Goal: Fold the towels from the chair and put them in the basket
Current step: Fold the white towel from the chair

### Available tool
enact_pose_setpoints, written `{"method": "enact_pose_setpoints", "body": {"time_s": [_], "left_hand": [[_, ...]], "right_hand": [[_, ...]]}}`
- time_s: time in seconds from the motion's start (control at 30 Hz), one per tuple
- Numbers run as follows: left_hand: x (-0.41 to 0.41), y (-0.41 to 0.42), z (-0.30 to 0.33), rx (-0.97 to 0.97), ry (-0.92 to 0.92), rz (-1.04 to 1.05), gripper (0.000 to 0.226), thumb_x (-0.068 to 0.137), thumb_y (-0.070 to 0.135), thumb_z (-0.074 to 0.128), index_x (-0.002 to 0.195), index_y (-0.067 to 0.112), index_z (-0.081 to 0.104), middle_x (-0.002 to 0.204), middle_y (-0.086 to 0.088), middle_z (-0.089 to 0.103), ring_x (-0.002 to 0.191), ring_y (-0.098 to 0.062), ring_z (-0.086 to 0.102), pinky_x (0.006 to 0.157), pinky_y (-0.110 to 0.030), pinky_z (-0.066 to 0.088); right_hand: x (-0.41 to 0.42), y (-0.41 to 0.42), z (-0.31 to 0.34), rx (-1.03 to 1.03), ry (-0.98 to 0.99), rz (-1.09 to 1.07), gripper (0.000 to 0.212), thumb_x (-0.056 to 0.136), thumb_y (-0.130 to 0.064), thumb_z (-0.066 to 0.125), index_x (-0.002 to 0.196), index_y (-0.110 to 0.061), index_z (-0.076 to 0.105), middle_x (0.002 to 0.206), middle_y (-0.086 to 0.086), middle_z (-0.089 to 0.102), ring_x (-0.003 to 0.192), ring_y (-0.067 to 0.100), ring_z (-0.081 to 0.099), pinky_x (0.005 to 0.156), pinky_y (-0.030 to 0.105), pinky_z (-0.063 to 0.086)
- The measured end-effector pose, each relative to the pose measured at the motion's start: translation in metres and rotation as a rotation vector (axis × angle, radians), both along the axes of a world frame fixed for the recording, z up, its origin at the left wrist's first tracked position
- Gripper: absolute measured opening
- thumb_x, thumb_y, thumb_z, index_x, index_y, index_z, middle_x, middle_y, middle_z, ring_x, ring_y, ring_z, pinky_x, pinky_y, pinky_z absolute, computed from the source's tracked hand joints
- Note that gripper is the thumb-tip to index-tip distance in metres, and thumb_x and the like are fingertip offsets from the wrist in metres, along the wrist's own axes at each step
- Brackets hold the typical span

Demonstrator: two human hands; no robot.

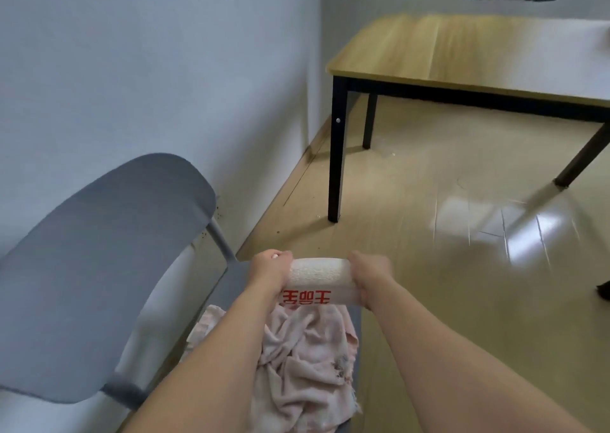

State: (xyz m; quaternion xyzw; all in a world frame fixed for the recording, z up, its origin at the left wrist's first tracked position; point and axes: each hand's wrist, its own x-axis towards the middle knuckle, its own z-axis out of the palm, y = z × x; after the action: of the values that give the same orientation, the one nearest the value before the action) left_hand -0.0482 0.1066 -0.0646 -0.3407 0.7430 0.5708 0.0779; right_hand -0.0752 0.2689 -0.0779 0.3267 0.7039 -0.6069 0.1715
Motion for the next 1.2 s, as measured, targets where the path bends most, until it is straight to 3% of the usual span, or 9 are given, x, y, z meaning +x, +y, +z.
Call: {"method": "enact_pose_setpoints", "body": {"time_s": [0.17, 0.3, 0.43, 0.57, 0.7, 0.87, 1.03, 1.2], "left_hand": [[-0.01, 0.026, 0.178, -0.068, 0.049, -0.059, 0.024, 0.09, 0.035, 0.049, 0.087, 0.014, 0.061, 0.089, -0.014, 0.067, 0.078, -0.029, 0.067, 0.054, -0.032, 0.053], [0.002, 0.055, 0.327, -0.072, 0.13, -0.048, 0.024, 0.096, 0.034, 0.046, 0.094, 0.015, 0.06, 0.087, -0.009, 0.062, 0.075, -0.021, 0.061, 0.052, -0.028, 0.045], [0.009, 0.079, 0.415, -0.114, 0.184, -0.095, 0.028, 0.099, 0.035, 0.042, 0.094, 0.014, 0.06, 0.085, -0.008, 0.061, 0.07, -0.016, 0.056, 0.048, -0.023, 0.039], [-0.001, 0.125, 0.438, -0.106, 0.183, -0.206, 0.035, 0.094, 0.046, 0.043, 0.089, 0.015, 0.06, 0.089, -0.013, 0.065, 0.079, -0.025, 0.065, 0.067, -0.039, 0.059], [-0.008, 0.208, 0.456, -0.093, 0.212, -0.259, 0.033, 0.093, 0.04, 0.046, 0.089, 0.011, 0.061, 0.089, -0.014, 0.064, 0.082, -0.029, 0.065, 0.071, -0.041, 0.057], [-0.035, 0.323, 0.468, -0.141, 0.272, -0.254, 0.033, 0.093, 0.04, 0.046, 0.082, 0.011, 0.059, 0.083, -0.01, 0.061, 0.075, -0.024, 0.06, 0.063, -0.037, 0.051], [-0.053, 0.427, 0.465, -0.16, 0.245, -0.253, 0.034, 0.096, 0.041, 0.043, 0.093, 0.011, 0.06, 0.095, -0.009, 0.061, 0.079, -0.022, 0.06, 0.072, -0.039, 0.055], [-0.09, 0.487, 0.454, -0.168, 0.233, -0.223, 0.035, 0.095, 0.039, 0.043, 0.084, 0.009, 0.059, 0.086, -0.007, 0.062, 0.079, -0.024, 0.061, 0.077, -0.04, 0.053]], "right_hand": [[-0.018, 0.022, 0.176, 0.033, 0.004, -0.014, 0.021, 0.083, -0.026, 0.058, 0.085, -0.006, 0.061, 0.089, 0.013, 0.064, 0.087, 0.032, 0.064, 0.084, 0.041, 0.055], [-0.019, 0.047, 0.339, 0.186, 0.1, 0.017, 0.028, 0.085, -0.032, 0.054, 0.094, -0.006, 0.06, 0.095, 0.013, 0.062, 0.088, 0.031, 0.061, 0.085, 0.042, 0.054], [-0.008, 0.073, 0.433, 0.264, 0.147, 0.019, 0.03, 0.084, -0.033, 0.051, 0.094, -0.006, 0.059, 0.092, 0.013, 0.062, 0.083, 0.03, 0.059, 0.083, 0.042, 0.054], [0.001, 0.125, 0.456, 0.264, 0.136, -0.013, 0.031, 0.081, -0.033, 0.049, 0.093, -0.006, 0.059, 0.091, 0.013, 0.061, 0.082, 0.029, 0.059, 0.082, 0.041, 0.053], [0.004, 0.211, 0.475, 0.271, 0.134, -0.086, 0.025, 0.081, -0.03, 0.05, 0.084, -0.007, 0.056, 0.084, 0.009, 0.058, 0.074, 0.024, 0.055, 0.076, 0.036, 0.05], [-0.013, 0.328, 0.483, 0.231, 0.18, -0.136, 0.026, 0.083, -0.03, 0.05, 0.09, -0.006, 0.057, 0.083, 0.006, 0.055, 0.077, 0.025, 0.052, 0.071, 0.033, 0.044], [-0.035, 0.427, 0.487, 0.264, 0.144, -0.117, 0.038, 0.08, -0.034, 0.053, 0.1, -0.004, 0.063, 0.096, 0.01, 0.062, 0.089, 0.032, 0.059, 0.08, 0.037, 0.051], [-0.073, 0.485, 0.483, 0.258, 0.138, -0.094, 0.035, 0.078, -0.034, 0.054, 0.092, -0.003, 0.062, 0.094, 0.014, 0.063, 0.087, 0.034, 0.06, 0.084, 0.044, 0.054]]}}
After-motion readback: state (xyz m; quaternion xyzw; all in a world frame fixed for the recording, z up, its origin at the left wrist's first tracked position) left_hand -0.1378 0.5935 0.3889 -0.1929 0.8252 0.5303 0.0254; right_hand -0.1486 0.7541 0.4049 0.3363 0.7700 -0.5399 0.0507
